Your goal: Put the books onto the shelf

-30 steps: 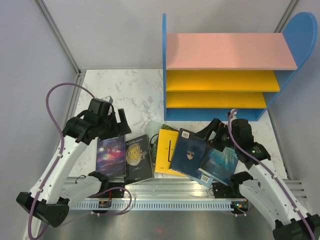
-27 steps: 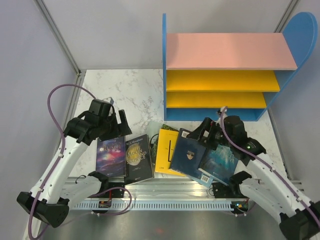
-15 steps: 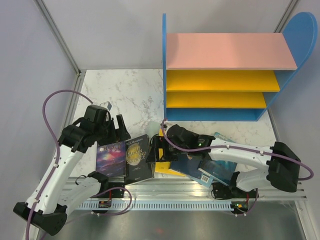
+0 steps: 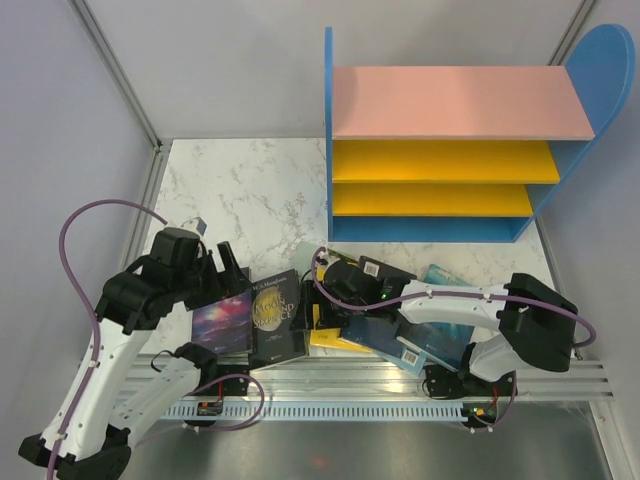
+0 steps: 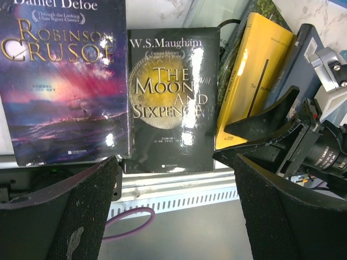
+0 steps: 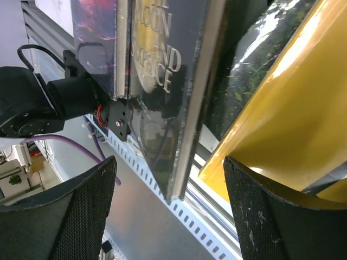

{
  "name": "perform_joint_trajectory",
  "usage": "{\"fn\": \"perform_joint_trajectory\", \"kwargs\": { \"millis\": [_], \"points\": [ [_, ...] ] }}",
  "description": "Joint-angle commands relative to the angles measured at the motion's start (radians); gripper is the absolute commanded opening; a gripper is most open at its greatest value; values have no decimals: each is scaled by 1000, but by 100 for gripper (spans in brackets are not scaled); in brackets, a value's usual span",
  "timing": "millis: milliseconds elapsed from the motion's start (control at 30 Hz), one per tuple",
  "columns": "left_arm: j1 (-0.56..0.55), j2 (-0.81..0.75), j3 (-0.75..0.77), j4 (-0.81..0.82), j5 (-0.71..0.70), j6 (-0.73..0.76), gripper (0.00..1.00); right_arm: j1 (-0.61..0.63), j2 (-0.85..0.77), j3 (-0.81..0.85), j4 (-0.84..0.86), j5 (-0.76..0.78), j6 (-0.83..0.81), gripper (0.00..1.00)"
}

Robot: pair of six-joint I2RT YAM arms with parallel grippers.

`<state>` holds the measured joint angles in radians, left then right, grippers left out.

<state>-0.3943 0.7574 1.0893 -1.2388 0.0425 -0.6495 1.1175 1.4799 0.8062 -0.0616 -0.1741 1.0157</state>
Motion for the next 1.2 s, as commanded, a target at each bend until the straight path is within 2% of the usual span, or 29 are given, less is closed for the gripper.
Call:
{"fn": "perform_joint_trajectory", "kwargs": {
  "millis": [0, 200, 567, 667, 700, 767, 800, 867, 1033, 1167],
  "points": [
    [2, -10, 34, -40, -3, -71, 89, 21, 25, -22, 54, 39, 18, 84],
    [0, 3, 55, -37, 19, -35, 89, 25, 106, -29, 149, 87, 66, 81],
    [0, 5, 106, -68, 112, 51, 90, 131, 250, 34, 161, 197, 205, 75],
    [2, -7, 84, -62, 131, 68, 90, 151, 270, 42, 160, 212, 234, 61],
    [2, -9, 74, -59, 132, 71, 90, 153, 272, 42, 160, 216, 247, 48],
    [0, -12, 57, -48, 143, 83, 90, 154, 261, 47, 145, 225, 253, 34],
    [2, -13, 52, -42, 145, 86, 90, 154, 252, 56, 132, 240, 253, 19],
    [2, -12, 46, -31, 146, 97, 90, 154, 220, 70, 73, 265, 248, 1],
    [0, 16, 86, -33, 135, 129, 90, 154, 79, 117, -116, 381, 235, 0],
    [2, 42, 165, -47, 128, 146, 91, 153, -159, 140, -303, 473, 231, 0]
  ]
}}
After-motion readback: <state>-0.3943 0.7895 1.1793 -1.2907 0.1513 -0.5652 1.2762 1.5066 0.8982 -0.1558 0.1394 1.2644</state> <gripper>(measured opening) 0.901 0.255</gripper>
